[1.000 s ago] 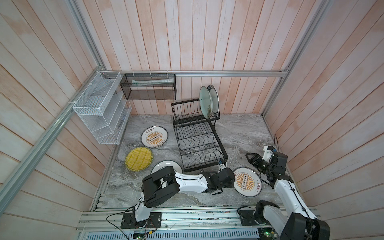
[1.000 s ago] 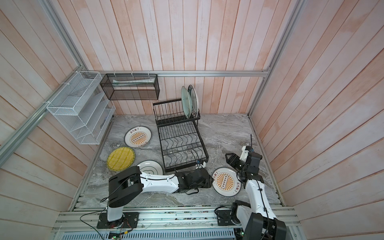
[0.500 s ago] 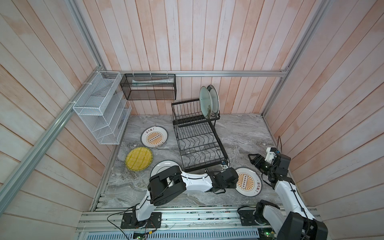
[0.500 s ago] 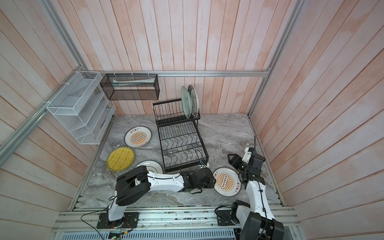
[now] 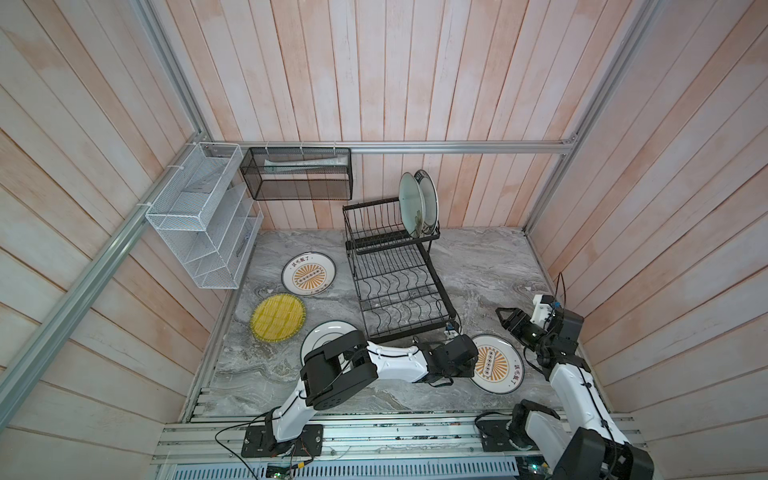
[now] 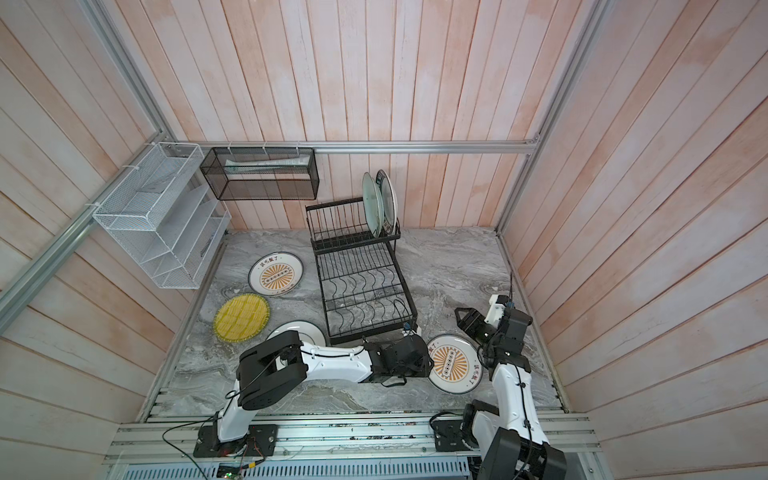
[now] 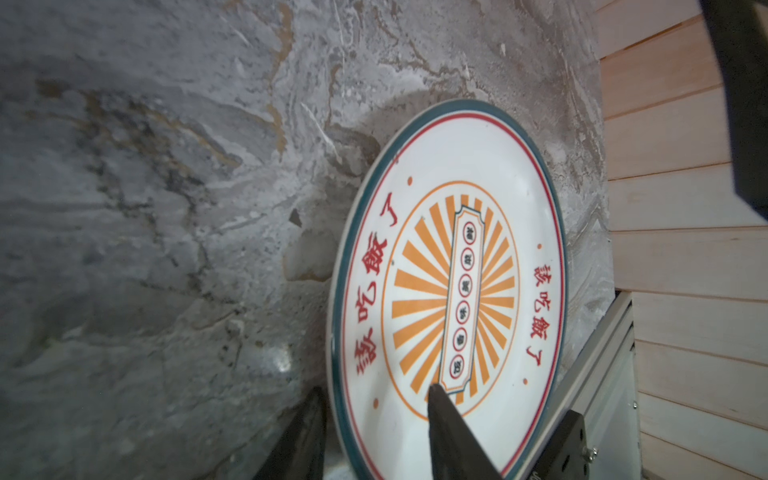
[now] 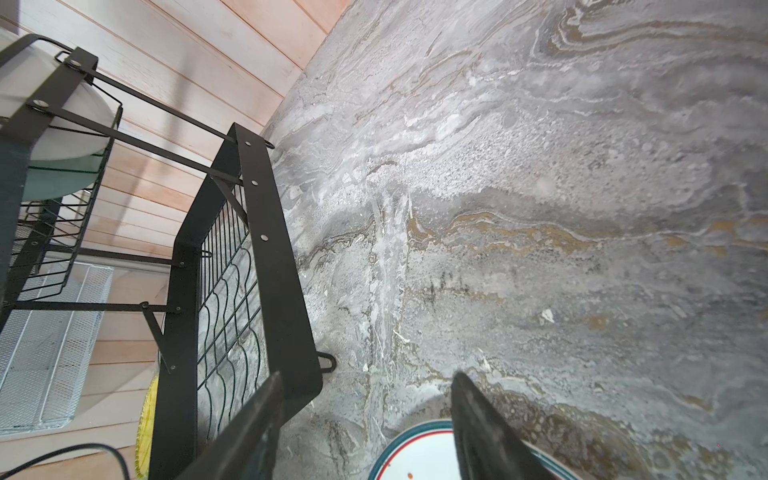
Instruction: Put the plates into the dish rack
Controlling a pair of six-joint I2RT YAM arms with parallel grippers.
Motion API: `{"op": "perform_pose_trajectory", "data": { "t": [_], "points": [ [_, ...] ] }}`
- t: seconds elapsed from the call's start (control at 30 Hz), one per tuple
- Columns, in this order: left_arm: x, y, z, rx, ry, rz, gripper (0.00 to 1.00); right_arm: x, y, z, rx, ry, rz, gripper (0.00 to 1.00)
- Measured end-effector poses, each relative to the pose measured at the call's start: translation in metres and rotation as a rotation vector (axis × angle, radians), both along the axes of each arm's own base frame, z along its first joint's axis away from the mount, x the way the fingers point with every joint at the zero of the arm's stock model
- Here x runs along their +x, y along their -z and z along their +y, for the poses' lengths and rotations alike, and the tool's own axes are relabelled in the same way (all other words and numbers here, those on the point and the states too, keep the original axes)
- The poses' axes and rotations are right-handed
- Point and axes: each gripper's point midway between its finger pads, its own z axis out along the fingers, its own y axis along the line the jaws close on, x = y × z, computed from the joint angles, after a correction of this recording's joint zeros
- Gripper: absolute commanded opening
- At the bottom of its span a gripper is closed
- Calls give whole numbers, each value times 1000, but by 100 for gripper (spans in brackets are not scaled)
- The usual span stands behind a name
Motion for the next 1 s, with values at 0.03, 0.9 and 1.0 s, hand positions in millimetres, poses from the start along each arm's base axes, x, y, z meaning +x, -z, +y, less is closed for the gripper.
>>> {"op": "perform_pose_trajectory", "data": {
  "t": [0.03, 0.9, 1.0],
  "points": [
    [0, 0, 0, 0, 1, 1, 39, 0, 0, 0, 1, -2, -1, 65],
    [6, 6, 5, -17, -26, 34, 16, -3, -15, 4, 1, -19, -57, 64],
    [6, 5, 4, -24, -29, 36, 12, -3, -15, 4, 0, -19, -59, 65]
  ]
}}
